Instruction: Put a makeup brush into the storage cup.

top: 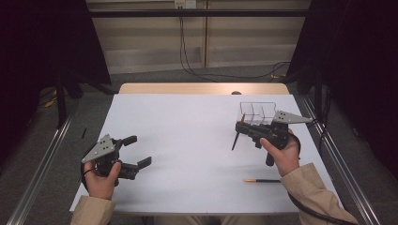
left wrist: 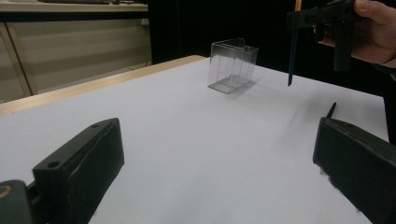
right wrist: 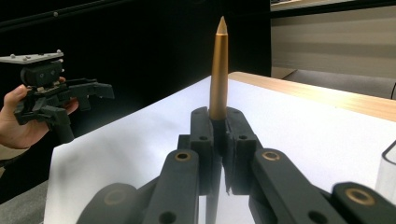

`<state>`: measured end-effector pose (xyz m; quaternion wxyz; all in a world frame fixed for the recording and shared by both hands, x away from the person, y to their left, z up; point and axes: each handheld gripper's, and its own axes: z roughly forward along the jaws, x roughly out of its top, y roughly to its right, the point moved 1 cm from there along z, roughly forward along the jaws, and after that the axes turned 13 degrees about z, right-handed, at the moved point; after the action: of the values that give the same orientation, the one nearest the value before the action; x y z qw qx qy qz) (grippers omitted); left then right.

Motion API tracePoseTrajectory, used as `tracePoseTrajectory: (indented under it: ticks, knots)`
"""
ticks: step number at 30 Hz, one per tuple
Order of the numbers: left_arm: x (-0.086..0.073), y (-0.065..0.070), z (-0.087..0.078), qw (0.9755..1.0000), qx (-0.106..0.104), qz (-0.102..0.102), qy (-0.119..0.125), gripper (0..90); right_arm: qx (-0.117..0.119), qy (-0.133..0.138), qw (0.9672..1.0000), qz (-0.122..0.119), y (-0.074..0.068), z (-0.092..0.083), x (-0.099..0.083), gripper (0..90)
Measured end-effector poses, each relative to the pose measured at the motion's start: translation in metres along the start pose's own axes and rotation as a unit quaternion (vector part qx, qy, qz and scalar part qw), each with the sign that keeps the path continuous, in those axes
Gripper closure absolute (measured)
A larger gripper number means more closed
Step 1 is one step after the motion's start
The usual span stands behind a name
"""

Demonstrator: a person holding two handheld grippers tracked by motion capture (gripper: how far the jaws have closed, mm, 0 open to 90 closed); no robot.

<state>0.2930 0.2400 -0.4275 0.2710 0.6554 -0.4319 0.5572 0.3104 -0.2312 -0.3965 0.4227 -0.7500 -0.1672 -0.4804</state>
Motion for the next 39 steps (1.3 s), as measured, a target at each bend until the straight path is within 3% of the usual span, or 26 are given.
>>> tracePoseTrajectory:
  ticks: [28, 39]
  knots:
    - [-0.001, 0.002, -0.002, 0.9999, -0.005, 0.004, 0.011, 1.2, -0.035, 0.012, 0.9993, -0.008, 0.02, -0.01, 0.03, 83.7]
    - [0.0, 0.002, 0.0, 0.9999, -0.007, 0.007, 0.013, 1.4, -0.061, 0.02, 0.9979, -0.008, 0.035, -0.015, 0.042, 83.7]
